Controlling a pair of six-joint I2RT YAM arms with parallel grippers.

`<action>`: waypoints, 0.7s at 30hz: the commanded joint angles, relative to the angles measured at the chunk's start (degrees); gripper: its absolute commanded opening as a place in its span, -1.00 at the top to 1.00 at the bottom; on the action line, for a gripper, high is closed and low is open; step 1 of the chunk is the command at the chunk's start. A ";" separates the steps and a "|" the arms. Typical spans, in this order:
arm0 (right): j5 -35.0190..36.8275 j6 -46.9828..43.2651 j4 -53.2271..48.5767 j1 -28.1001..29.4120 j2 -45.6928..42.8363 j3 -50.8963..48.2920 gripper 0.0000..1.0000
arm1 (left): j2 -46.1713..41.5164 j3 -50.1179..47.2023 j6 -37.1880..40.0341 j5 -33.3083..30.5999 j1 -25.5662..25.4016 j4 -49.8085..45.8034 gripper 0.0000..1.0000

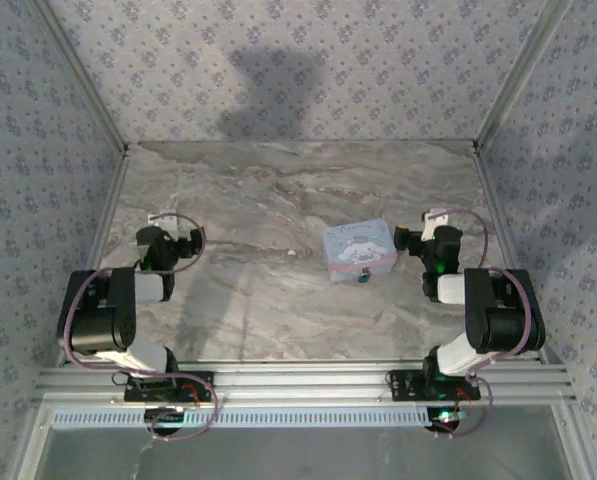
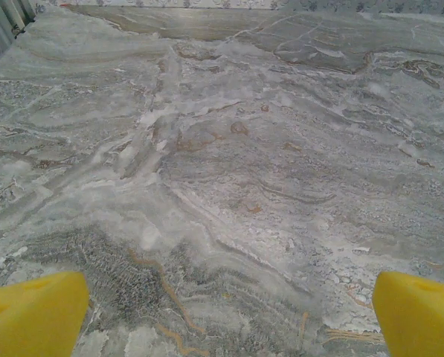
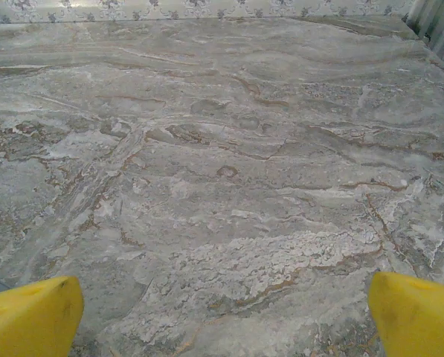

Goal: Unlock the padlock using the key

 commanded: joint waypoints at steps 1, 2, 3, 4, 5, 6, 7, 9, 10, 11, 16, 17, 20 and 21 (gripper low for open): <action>0.94 -0.56 -0.90 0.28 0.00 0.53 -1.00 | -0.12 0.90 -0.26 -0.55 -0.18 -0.09 -0.96; 0.84 -0.48 -0.86 0.22 -0.07 0.50 -1.00 | -0.13 0.90 -0.22 -0.50 -0.18 -0.09 -0.96; 0.90 -0.48 -0.83 0.30 -0.07 0.54 -1.00 | -0.13 0.90 -0.25 -0.47 -0.18 -0.09 -0.96; 0.91 -0.50 -0.83 0.26 -0.08 0.57 -1.00 | -0.13 0.90 -0.30 -0.52 -0.23 -0.09 -0.96; 0.89 -0.49 -0.83 0.29 -0.07 0.50 -1.00 | -0.10 0.86 -0.21 -0.47 -0.27 -0.09 -0.96; 0.90 -0.48 -0.87 0.25 -0.07 0.51 -1.00 | -0.15 0.90 -0.24 -0.52 -0.25 -0.09 -0.96; 0.83 -0.43 -0.84 0.14 -0.08 0.53 -1.00 | -0.11 0.90 -0.24 -0.52 -0.19 -0.05 -0.96; 0.72 -0.41 -0.88 0.08 -0.06 0.50 -1.00 | -0.03 0.90 -0.28 -0.49 -0.22 -0.09 -0.96; 0.60 -0.38 -0.90 0.05 -0.07 0.55 -1.00 | -0.11 0.90 -0.22 -0.52 -0.22 -0.08 -0.96; 0.57 -0.35 -0.93 0.06 -0.04 0.52 -1.00 | -0.08 0.90 -0.29 -0.52 -0.19 -0.07 -0.96; 0.21 -0.18 -0.92 -0.30 -0.05 0.66 -1.00 | -0.13 0.90 -0.26 -0.51 -0.19 -0.09 -0.96; 0.20 -0.21 -0.92 -0.30 -0.03 0.63 -1.00 | -0.08 0.90 -0.22 -0.53 -0.19 -0.08 -0.96; 0.09 -0.15 -0.97 -0.30 -0.04 0.62 -1.00 | -0.05 1.02 -0.50 -1.16 -0.23 -0.28 -0.96; 0.09 -0.16 -0.92 -0.30 -0.01 0.64 -1.00 | -0.09 1.07 -0.81 -1.74 -0.21 -0.36 -0.96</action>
